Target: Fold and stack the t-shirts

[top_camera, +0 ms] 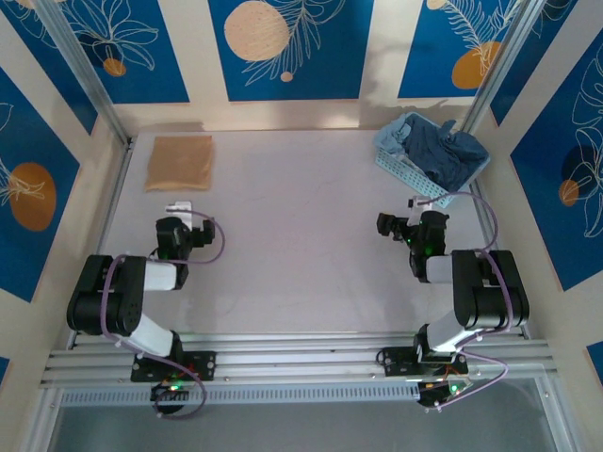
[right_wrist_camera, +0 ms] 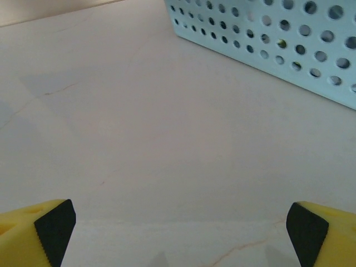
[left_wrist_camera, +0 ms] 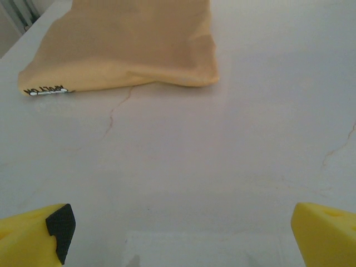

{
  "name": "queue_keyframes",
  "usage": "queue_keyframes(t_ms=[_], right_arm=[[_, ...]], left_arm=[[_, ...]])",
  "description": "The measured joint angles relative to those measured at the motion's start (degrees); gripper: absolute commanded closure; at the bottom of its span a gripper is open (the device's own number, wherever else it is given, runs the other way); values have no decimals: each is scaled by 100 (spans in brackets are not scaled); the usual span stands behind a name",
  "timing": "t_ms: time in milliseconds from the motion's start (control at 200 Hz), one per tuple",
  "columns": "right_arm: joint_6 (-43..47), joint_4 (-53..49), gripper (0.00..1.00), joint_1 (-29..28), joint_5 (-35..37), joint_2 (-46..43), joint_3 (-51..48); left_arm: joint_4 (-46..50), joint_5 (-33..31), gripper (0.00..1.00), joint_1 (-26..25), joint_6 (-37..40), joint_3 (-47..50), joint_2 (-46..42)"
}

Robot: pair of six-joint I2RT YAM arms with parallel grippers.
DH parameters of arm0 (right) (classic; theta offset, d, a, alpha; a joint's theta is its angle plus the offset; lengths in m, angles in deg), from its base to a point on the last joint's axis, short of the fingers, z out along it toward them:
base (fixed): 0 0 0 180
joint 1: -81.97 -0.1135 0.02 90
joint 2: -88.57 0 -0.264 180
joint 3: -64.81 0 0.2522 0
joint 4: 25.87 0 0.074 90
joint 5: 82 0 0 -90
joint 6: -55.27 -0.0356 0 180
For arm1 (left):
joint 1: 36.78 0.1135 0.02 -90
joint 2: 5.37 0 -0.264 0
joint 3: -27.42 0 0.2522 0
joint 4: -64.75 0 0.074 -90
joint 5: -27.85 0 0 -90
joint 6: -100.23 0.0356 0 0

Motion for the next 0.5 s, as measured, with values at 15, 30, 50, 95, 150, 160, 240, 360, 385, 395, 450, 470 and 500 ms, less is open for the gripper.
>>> queue_keyframes(t_ms=[15, 30, 50, 95, 150, 160, 240, 360, 385, 395, 450, 470, 500], right_arm=[[20, 17, 1, -31, 9, 0, 2], [33, 39, 1, -59, 11, 0, 7], [52, 39, 1, -87, 28, 0, 17], [94, 66, 1, -153, 42, 0, 33], [116, 85, 1, -179, 50, 0, 42], [122, 85, 1, -177, 50, 0, 44], [155, 116, 1, -177, 92, 0, 44], [157, 127, 1, -177, 116, 0, 44], [160, 127, 1, -177, 120, 0, 44], [160, 127, 1, -177, 125, 0, 44], [160, 129, 1, -177, 131, 0, 44], [162, 127, 1, -177, 131, 0, 44], [177, 127, 1, -177, 131, 0, 44]], left_arm=[[-7, 0, 0, 0, 0, 0, 0], [-15, 0, 0, 0, 0, 0, 0], [-22, 0, 0, 0, 0, 0, 0], [-24, 0, 0, 0, 0, 0, 0], [-24, 0, 0, 0, 0, 0, 0], [-24, 0, 0, 0, 0, 0, 0], [-24, 0, 0, -7, 0, 0, 0], [-26, -2, 0, -24, 2, 0, 0], [-24, -2, 0, -24, 2, 0, 0], [-24, -2, 0, -24, 2, 0, 0], [-24, -2, 0, -26, 2, 0, 0], [-24, -2, 0, -26, 2, 0, -2], [-24, -2, 0, -26, 4, 0, 0]])
